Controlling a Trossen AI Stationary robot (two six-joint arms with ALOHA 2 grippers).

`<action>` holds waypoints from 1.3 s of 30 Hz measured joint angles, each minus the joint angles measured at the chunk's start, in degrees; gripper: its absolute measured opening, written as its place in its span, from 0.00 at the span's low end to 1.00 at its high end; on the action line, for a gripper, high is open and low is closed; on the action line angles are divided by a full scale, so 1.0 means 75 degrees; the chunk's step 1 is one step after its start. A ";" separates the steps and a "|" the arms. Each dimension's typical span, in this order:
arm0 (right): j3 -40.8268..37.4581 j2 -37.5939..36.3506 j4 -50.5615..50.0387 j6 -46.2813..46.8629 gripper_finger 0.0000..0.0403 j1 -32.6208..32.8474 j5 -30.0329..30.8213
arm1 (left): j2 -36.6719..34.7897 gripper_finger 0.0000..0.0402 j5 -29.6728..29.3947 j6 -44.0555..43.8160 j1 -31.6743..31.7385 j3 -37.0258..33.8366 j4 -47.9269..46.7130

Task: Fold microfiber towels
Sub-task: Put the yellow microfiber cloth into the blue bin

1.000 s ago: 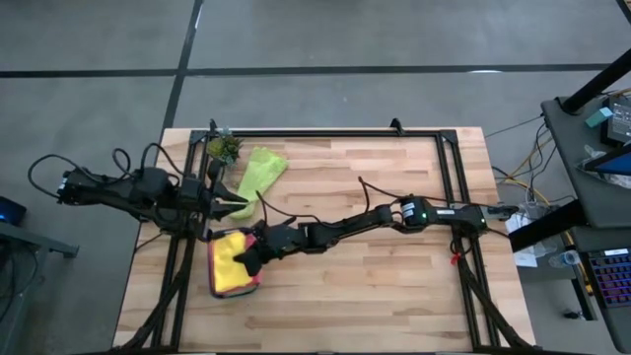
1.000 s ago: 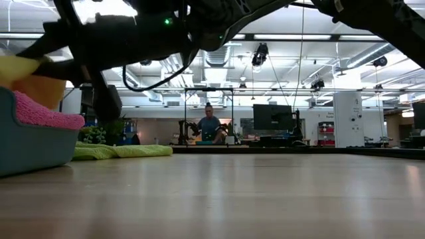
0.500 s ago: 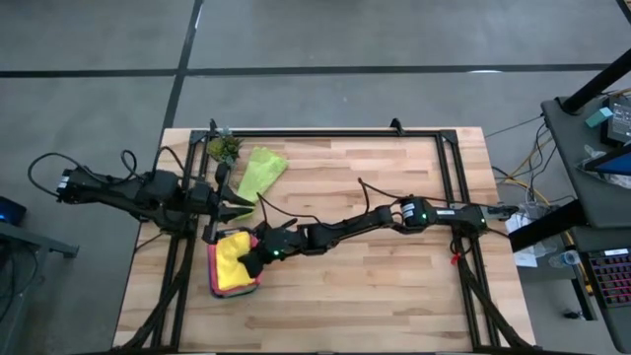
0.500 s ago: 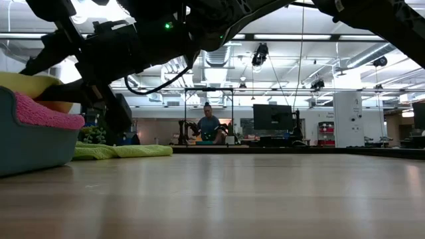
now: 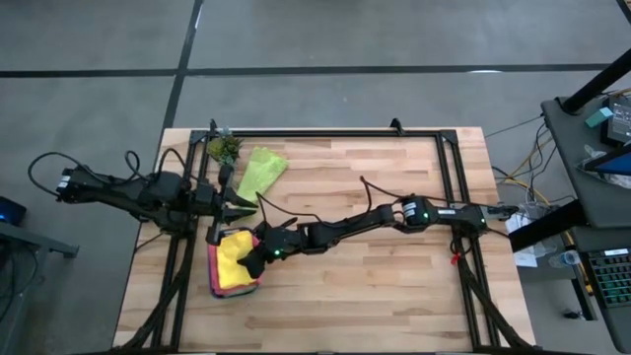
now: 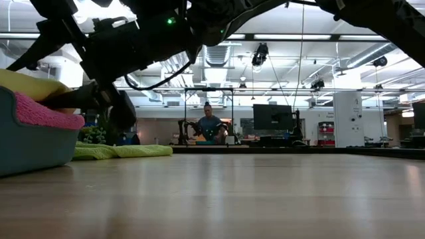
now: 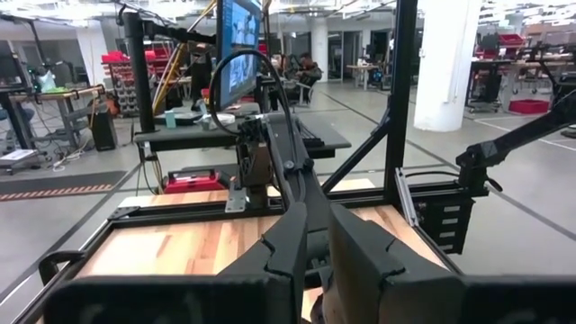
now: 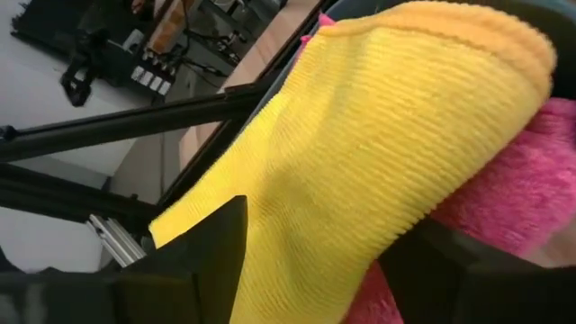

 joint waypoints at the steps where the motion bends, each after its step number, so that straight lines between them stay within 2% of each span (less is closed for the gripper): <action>1: 0.0000 -0.0036 -0.0120 -0.0039 0.55 0.0000 0.0000 | -0.0008 0.09 0.0002 -0.0002 0.0000 0.0000 0.0009; 8: -0.0003 -0.0405 -0.0824 -0.0644 0.56 -0.0029 0.0038 | -0.0095 0.09 0.0003 -0.0003 -0.0002 0.0000 -0.0004; 16: -0.0006 -0.1116 -0.2909 -0.1985 0.56 -0.0105 0.0161 | -0.0007 0.09 0.0003 -0.0014 -0.0006 0.0003 -0.0015; 19: -0.0006 -0.1454 -0.3948 -0.2540 0.56 -0.0073 0.0809 | 0.0026 0.09 -0.0102 -0.0375 -0.0006 0.0012 -0.0387; 23: -0.0178 -0.2033 -0.5514 -0.3008 0.56 0.0158 0.2369 | 0.0320 0.07 -0.0564 -0.1423 0.0001 0.0071 -0.1478; 26: -0.0614 -0.2548 -0.5970 -0.3277 0.56 0.0353 0.3102 | 0.0687 0.03 -0.0557 -0.2111 -0.0029 0.0105 -0.2055; 32: -0.2561 -0.3909 -0.4994 -0.3772 0.52 0.0663 0.3726 | 0.1510 0.00 -0.0448 -0.2582 -0.0492 0.0189 -0.2663; 36: -0.4359 -0.4775 -0.2761 -0.4375 0.49 0.0784 0.3776 | 0.2015 0.00 -0.0566 -0.2506 -0.1344 0.0184 -0.2605; 39: -0.5493 -0.5207 -0.0913 -0.4878 0.49 0.0790 0.3501 | 0.2413 0.00 -0.1438 -0.2604 -0.2174 0.0149 -0.2555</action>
